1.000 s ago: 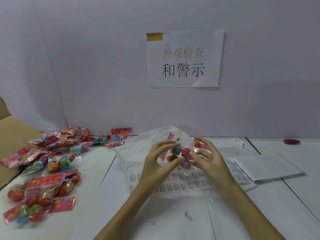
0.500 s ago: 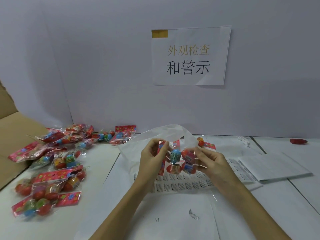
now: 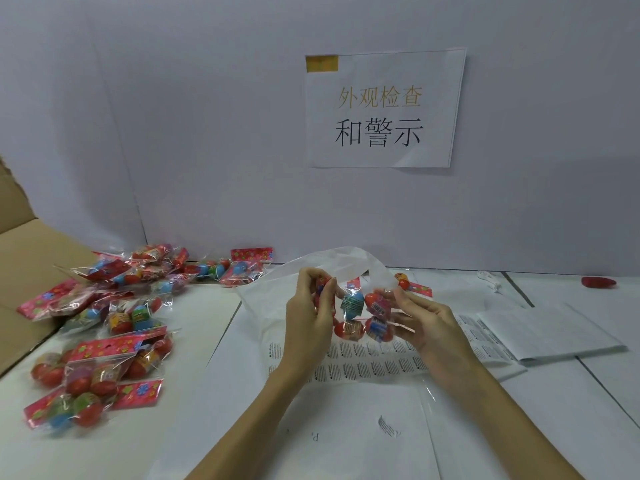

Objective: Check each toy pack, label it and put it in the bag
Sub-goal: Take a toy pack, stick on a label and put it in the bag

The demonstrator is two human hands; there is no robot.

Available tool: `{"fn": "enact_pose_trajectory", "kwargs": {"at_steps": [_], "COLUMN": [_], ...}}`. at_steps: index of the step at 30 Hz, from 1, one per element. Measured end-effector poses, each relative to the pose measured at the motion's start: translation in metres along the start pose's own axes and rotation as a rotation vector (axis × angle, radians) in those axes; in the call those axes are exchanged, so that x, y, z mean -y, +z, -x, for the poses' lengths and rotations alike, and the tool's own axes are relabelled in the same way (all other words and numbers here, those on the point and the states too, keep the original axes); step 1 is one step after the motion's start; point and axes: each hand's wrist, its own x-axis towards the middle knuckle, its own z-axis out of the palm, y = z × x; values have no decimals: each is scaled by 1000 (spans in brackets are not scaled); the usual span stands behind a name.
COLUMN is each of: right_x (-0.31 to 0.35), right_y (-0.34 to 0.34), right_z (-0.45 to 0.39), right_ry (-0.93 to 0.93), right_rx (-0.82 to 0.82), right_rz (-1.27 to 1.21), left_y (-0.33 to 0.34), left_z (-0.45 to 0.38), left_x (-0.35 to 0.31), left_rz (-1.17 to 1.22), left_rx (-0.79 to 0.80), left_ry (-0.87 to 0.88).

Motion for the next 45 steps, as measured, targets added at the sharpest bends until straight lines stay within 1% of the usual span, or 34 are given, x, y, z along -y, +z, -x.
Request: {"fn": "enact_pose_trajectory", "kwargs": {"at_steps": [1,3,5,7,10,13,17,19,21,24,26,28,29,31,33,35,36,38,39,41,42,43,45], "right_x": [0,-1,-2,-4,-5,-5,-5,-3,1,2,2,-1,-1,-4,-8,-8,-7,-5,-4,-4,-4,-4,-2], "right_y": [0,0,-2,-3,-3,-7,-13,-18,-21,-17,-14,-14,-14,-15,-14,-13,-12,-9,-8,-7,-7,-8,-10], "right_z": [0,2,5,5,5,2,-1,-1,0,4,6,4,3,1,-1,1,1,3,4,4,5,4,3], "right_ry": [11,22,46,54,21,-14,-144,-199,-227,-289,-327,-353,-375,-441,-474,-390,-301,-94,-38,-68,-104,-129,-129], "right_rx": [9,99,238,322,274,243,185,133,121,178,203,186,150,38,-21,-11,22,102,127,139,131,121,91], "right_rz": [-4,8,71,147,223,212,287,299,324,406,451,501,539,653,702,607,489,214,128,82,90,119,209], "left_y": [1,-2,-7,-12,-14,-12,-12,-17,-22,-21,-18,-18,-19,-22,-22,-21,-21,-20,-20,-21,-21,-21,-21], "left_z": [0,0,-2,-4,-6,-7,-7,-9,-11,-7,-5,-5,-7,-8,-7,-6,-5,-4,-3,-2,-2,-1,-3], "left_x": [1,3,4,5,5,4,1,-1,-3,-9,-10,-9,-9,-9,-10,-10,-9,-9,-8,-7,-8,-9,-11], "left_rz": [-25,-24,15,36,48,37,56,148,164,155,167,176,175,186,220,250,264,238,182,80,65,78,144], "left_rx": [-15,-50,-81,-89,-78,-78,-65,-9,86,294,347,310,274,215,181,156,154,207,264,413,468,490,420], "left_ry": [24,33,-15,-49,-60,-62,-111,-166,-170,-219,-278,-284,-273,-216,-136,-65,-23,68,117,162,139,97,-12]}}
